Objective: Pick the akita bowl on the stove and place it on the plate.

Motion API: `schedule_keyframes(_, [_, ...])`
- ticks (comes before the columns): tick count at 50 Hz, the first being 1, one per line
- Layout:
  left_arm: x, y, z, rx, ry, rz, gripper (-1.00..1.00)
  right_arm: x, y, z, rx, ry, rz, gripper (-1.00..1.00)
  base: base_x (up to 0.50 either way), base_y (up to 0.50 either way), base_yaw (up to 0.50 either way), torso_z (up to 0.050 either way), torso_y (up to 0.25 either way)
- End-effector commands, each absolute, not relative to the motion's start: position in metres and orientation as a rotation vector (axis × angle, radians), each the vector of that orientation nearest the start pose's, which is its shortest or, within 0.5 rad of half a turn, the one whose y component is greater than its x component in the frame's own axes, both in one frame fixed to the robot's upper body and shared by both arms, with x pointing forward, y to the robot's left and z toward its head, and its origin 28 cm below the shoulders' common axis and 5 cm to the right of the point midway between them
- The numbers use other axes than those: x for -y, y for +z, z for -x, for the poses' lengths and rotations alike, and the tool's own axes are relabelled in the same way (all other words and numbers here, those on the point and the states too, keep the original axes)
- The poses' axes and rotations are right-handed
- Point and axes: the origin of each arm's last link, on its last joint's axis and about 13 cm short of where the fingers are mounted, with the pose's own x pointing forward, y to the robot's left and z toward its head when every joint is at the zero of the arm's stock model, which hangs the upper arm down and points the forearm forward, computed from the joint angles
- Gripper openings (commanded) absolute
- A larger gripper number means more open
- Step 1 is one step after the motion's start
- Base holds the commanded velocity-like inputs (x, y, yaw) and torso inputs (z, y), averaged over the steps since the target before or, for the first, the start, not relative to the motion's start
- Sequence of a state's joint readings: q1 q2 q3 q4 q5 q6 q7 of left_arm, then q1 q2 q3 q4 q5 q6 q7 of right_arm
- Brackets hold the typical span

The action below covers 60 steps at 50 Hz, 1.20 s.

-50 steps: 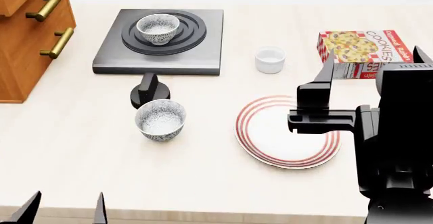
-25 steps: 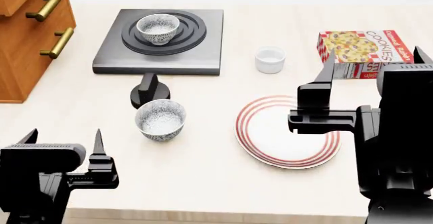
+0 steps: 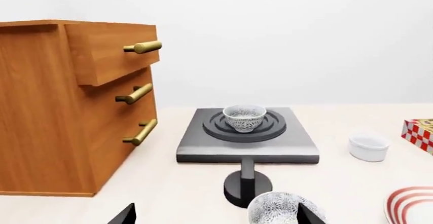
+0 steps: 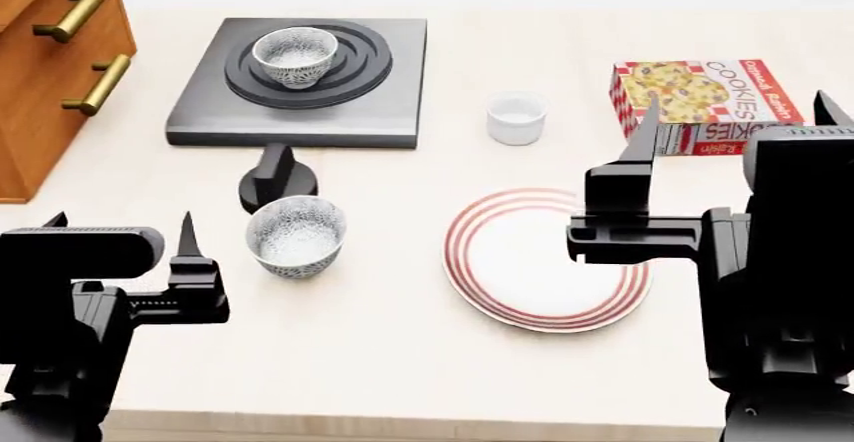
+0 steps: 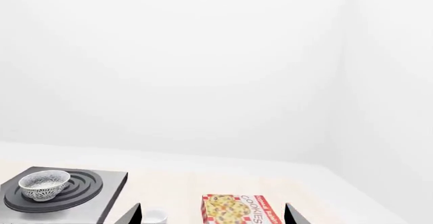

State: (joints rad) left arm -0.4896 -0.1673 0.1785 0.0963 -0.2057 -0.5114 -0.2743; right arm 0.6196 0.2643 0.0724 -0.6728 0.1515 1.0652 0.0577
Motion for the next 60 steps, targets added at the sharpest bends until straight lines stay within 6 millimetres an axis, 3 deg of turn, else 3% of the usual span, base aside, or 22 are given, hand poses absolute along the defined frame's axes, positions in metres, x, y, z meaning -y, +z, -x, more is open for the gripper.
schedule_keyframes(1, [-0.2064, 0.1278, -0.3023, 0.052, 0.078, -0.049, 1.0, 0.1506, 0.228, -0.2516, 0.233, -0.111, 0.133, 1.0, 0.0, -0.3, 0.0, 0.0, 0.0])
schedule_keyframes(21, [-0.2059, 0.1266, -0.3021, 0.055, 0.068, -0.062, 1.0, 0.1509, 0.228, -0.252, 0.238, -0.114, 0.124, 1.0, 0.0, -0.31, 0.0, 0.0, 0.0])
schedule_keyframes(41, [-0.2057, 0.1296, -0.3009, 0.05, 0.064, -0.054, 1.0, 0.1512, 0.2268, -0.2531, 0.231, -0.113, 0.127, 1.0, 0.0, -0.01, 0.0, 0.0, 0.0])
schedule_keyframes(60, [-0.2066, 0.1334, -0.3032, 0.056, 0.063, -0.057, 1.0, 0.1511, 0.2275, -0.2524, 0.233, -0.112, 0.122, 1.0, 0.31, 0.0, 0.0, 0.0, 0.0])
